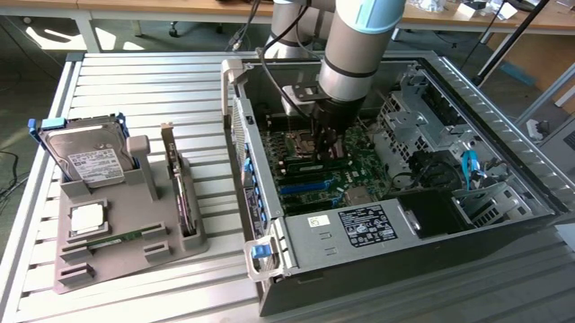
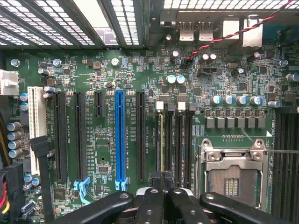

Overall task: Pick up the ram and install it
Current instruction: 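Press down the ram until it locks into place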

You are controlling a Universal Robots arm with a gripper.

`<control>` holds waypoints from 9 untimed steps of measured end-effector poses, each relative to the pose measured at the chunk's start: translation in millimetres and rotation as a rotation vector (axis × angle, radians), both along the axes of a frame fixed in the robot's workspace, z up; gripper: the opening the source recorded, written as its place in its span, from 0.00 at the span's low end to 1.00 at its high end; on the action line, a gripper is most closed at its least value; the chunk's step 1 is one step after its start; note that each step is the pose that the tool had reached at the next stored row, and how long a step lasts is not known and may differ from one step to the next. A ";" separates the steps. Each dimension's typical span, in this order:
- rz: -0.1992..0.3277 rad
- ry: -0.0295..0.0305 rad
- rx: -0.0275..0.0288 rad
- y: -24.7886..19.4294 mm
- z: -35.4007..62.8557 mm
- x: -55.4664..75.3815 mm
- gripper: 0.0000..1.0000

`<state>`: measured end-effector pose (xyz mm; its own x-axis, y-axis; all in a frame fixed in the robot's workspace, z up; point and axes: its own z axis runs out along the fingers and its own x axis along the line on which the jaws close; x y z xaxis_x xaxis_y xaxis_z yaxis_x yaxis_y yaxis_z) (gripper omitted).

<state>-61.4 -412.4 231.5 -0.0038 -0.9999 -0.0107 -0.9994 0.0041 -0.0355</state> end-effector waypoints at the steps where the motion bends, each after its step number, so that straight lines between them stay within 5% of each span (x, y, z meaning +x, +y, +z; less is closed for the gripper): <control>1: 0.000 0.0000 0.0000 0.0 -0.4 0.0 0.11; 9: 0.000 0.0001 -0.0001 -0.2 -3.8 0.0 0.11</control>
<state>-61.4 -412.6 227.7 -0.0037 -0.9999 -0.0106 -0.9994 0.0041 -0.0354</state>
